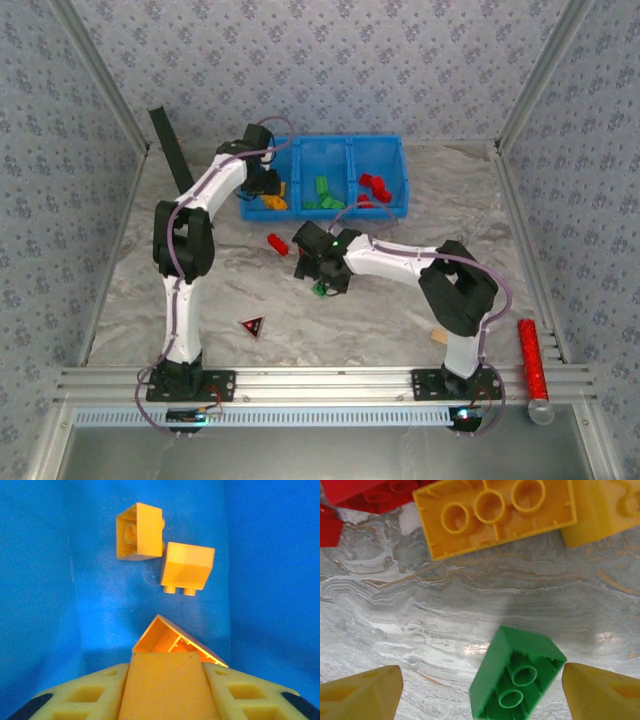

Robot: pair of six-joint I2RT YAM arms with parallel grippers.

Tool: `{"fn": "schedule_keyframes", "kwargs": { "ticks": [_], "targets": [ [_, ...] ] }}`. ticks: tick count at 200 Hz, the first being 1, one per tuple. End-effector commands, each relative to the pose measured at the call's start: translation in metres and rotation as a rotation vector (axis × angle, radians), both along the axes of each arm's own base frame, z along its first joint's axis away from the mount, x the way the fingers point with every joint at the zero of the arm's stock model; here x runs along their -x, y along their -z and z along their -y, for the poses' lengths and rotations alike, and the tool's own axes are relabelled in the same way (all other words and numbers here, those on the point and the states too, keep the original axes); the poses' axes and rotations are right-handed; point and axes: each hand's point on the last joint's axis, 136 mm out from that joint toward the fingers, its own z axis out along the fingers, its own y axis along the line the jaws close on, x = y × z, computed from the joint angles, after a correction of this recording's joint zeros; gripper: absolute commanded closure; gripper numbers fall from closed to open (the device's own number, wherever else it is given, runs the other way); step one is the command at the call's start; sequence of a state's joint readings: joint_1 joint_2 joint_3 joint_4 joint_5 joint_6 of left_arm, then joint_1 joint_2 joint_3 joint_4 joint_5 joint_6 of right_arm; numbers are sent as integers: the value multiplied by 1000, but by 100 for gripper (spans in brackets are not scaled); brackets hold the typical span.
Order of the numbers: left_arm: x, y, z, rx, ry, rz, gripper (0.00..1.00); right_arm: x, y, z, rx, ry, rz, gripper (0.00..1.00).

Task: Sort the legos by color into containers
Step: Place the lego in the container.

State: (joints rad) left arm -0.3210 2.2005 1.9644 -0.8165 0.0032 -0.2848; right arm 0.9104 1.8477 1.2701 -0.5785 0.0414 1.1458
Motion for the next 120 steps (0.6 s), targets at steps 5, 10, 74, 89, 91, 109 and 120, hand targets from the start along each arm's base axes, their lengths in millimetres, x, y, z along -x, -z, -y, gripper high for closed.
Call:
{"fn": "schedule_keyframes", "kwargs": {
  "ticks": [5,10,74,89,91,109,120],
  "targets": [
    [2,0,3,-3,25,-19,52,13,11,16,91,24,-52,17],
    [3,1,3,0,25,-21,50,15,13,18,99,27,-59,17],
    [13,-35,6,29,41,18,43,22,31,27,136,16,-69,38],
    [22,-50,7,31,55,35,43,22,35,28,143,4,-70,47],
    [24,-53,7,31,58,38,43,22,36,28,144,0,-70,48],
    [44,-66,6,23,78,43,42,20,40,28,157,-38,-65,58],
    [59,-73,3,15,84,48,42,19,41,29,167,-73,-64,62]
  ]
}}
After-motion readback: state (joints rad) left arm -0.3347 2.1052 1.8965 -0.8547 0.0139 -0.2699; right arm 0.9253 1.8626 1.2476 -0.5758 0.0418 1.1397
